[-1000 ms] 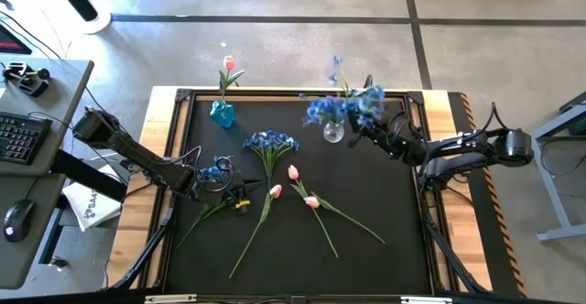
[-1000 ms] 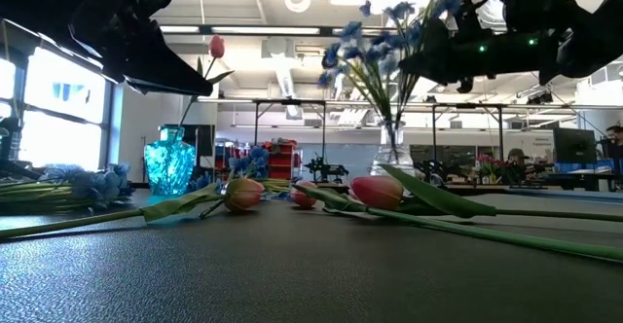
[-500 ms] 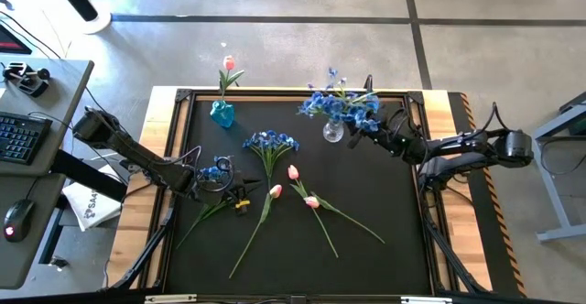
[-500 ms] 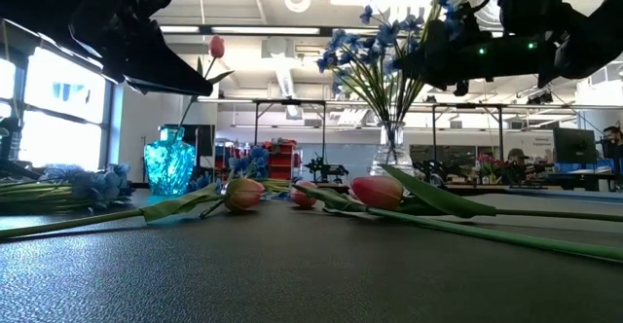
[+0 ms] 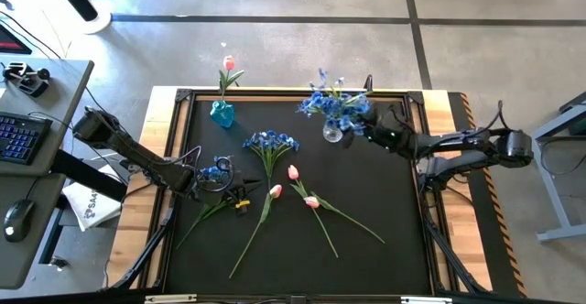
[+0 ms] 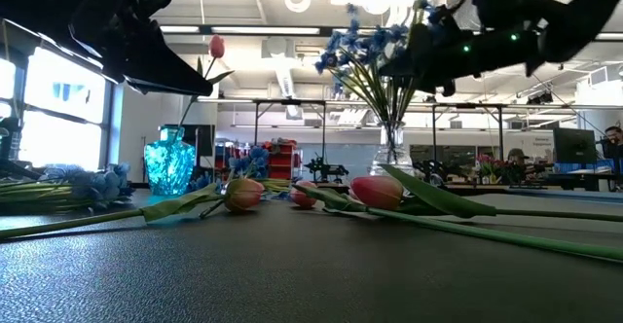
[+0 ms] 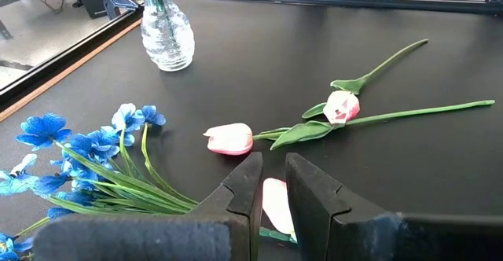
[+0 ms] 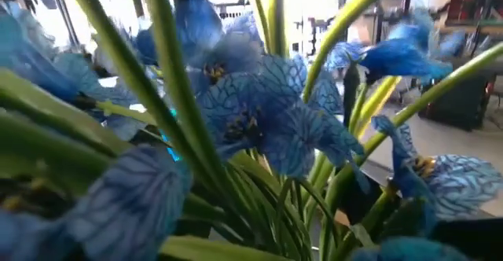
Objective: Sort flowers into vase by color
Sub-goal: Put the right blue flower into the transparent vase
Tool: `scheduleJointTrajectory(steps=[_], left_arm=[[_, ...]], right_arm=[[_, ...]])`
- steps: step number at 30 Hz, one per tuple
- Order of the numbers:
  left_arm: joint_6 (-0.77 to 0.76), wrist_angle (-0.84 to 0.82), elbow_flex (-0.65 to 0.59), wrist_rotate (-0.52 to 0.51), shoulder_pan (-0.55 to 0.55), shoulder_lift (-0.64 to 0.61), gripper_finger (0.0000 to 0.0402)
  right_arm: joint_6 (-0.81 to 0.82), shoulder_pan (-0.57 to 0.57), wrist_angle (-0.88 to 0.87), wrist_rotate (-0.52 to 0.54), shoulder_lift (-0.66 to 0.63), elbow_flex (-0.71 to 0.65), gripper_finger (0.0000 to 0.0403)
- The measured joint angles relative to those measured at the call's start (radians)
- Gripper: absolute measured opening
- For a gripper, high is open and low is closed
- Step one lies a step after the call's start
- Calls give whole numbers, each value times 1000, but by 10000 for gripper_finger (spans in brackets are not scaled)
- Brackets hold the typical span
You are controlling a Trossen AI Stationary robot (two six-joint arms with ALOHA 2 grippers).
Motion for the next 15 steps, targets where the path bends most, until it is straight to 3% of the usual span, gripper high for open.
scheduleJointTrajectory(steps=[10, 15], left_arm=[[0, 0, 0, 0, 0, 0, 44], [0, 0, 0, 1, 0, 0, 44]], right_arm=[[-28, 0, -468, -16, 0, 221, 291], [-41, 1, -598, -51, 0, 298, 294]])
